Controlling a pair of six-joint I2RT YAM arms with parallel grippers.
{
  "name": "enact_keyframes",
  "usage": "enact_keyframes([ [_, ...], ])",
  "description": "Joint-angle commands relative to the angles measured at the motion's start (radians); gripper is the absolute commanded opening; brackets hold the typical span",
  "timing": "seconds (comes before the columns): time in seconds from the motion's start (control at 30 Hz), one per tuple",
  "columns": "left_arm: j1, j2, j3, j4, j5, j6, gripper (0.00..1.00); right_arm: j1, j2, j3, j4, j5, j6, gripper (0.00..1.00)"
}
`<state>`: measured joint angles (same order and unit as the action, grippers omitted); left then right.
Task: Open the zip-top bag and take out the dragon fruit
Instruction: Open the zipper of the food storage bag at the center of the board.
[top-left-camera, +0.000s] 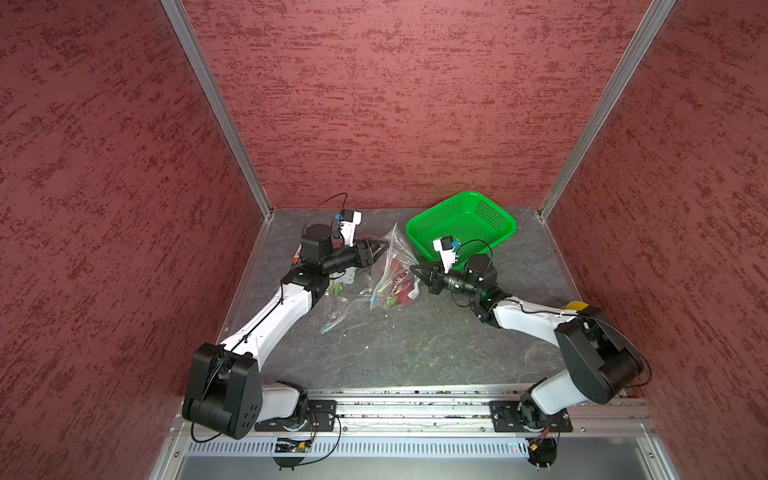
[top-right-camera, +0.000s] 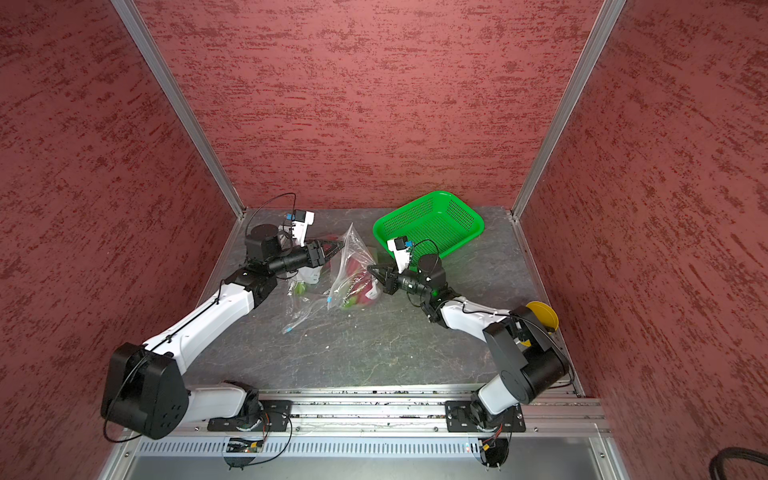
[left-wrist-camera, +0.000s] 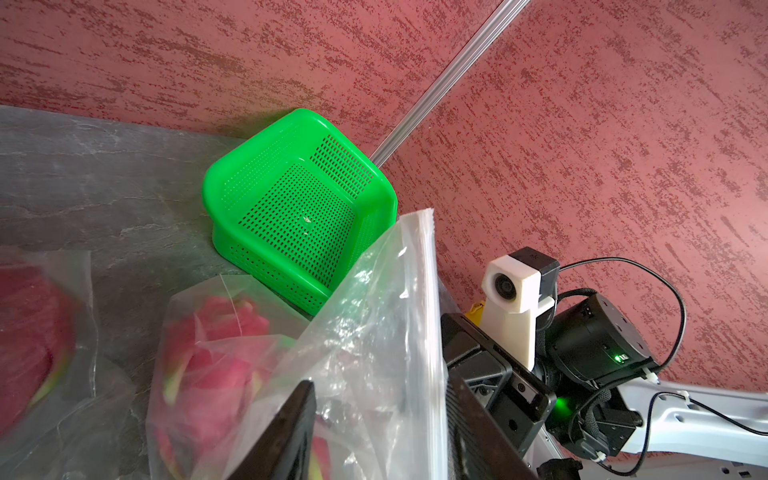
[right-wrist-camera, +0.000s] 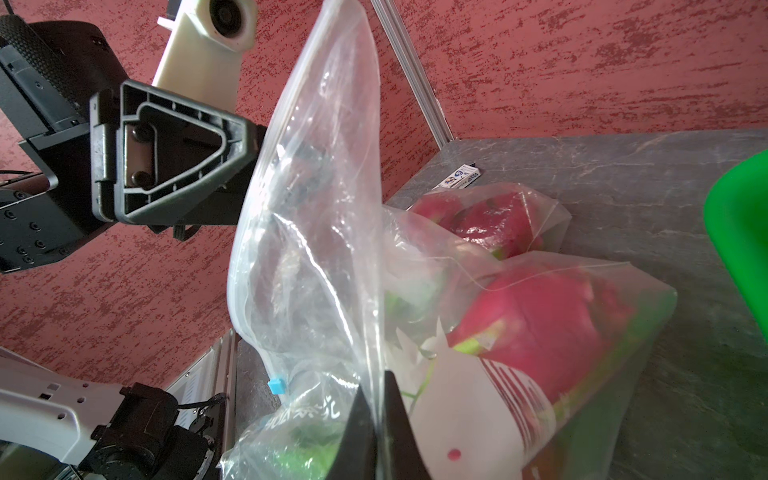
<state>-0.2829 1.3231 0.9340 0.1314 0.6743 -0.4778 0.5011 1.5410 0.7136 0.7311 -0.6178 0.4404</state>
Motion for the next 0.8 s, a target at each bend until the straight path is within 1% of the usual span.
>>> enact_keyframes([
  [0.0,-0.007,0.007,0.009,0.019,0.001,0.016,0.48,-0.01,-0.001,0.027,-0.005,-0.011,-0.012,0.0],
  [0.17,-0.008,0.018,0.012,0.014,0.002,0.019,0.45,-0.011,-0.004,0.026,-0.007,-0.01,-0.014,0.0],
  [0.33,-0.013,0.018,0.015,0.004,0.001,0.025,0.45,-0.01,-0.004,0.025,-0.009,-0.008,-0.016,0.0],
  [0.43,-0.026,0.02,0.031,-0.041,-0.021,0.058,0.44,-0.01,-0.005,0.025,-0.008,-0.008,-0.016,0.0],
  [0.63,-0.05,0.027,0.06,-0.126,-0.083,0.111,0.37,-0.01,-0.011,0.026,-0.012,-0.009,-0.02,0.0],
  [0.77,-0.052,0.021,0.069,-0.155,-0.114,0.129,0.29,-0.011,-0.013,0.026,-0.015,-0.007,-0.022,0.0],
])
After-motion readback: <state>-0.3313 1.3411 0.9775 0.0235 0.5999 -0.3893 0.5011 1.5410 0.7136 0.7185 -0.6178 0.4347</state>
